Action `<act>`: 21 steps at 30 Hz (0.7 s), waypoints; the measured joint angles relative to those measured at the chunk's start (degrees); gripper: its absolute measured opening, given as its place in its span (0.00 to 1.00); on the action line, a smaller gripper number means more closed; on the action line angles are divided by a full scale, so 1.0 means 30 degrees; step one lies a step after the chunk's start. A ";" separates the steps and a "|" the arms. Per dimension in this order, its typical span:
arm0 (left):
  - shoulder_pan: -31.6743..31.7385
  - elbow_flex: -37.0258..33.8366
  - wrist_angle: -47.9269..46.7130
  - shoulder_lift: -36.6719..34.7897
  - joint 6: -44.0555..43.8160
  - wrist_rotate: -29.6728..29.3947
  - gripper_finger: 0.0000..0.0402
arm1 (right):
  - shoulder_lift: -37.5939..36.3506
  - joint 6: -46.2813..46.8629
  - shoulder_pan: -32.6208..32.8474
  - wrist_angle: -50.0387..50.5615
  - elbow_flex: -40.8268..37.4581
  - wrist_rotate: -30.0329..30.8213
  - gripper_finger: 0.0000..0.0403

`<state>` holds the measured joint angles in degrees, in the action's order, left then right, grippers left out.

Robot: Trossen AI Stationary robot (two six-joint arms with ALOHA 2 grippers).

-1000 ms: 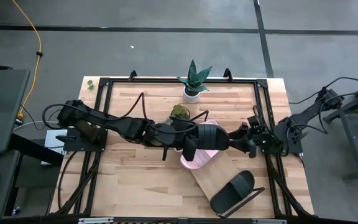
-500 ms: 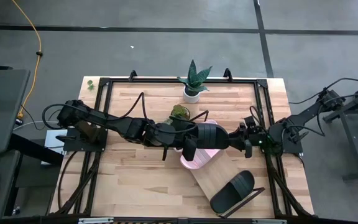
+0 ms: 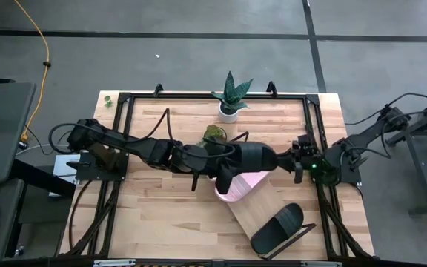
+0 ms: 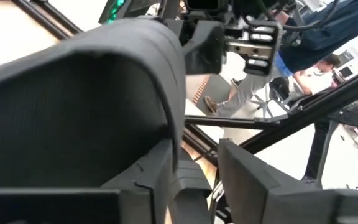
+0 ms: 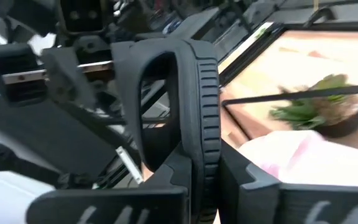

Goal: Pick and place slides into the shelf
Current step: Put the black slipper on the shelf

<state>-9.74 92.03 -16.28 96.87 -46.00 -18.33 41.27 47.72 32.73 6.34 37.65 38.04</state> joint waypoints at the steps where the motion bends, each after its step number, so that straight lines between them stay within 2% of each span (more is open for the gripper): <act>1: 0.0007 0.0001 0.0001 -0.0040 0.0106 0.0000 0.31 | -0.0333 0.0094 0.0059 0.0603 0.0036 0.0274 0.03; 5: -0.0007 0.0001 -0.0079 -0.0251 0.0246 -0.0022 0.37 | -0.1453 0.1219 0.0132 0.3908 0.0748 0.0406 0.03; 9: -0.0007 -0.0013 -0.0212 -0.0362 0.0755 0.0078 0.38 | -0.2214 0.1706 0.0132 0.7196 0.1778 -0.0543 0.03; 16: -0.0007 -0.0013 -0.0235 -0.0758 0.2128 0.1091 0.38 | -0.3462 0.4220 0.0132 1.2767 0.2900 -0.4339 0.03; 21: -0.0015 -0.0017 -0.1147 -0.1411 0.2413 0.1129 0.38 | -0.4194 0.5618 0.0139 1.4837 0.2895 -0.7311 0.04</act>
<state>-9.78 91.98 -19.72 92.63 -38.76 -14.94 28.68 64.58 33.15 50.85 46.33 16.10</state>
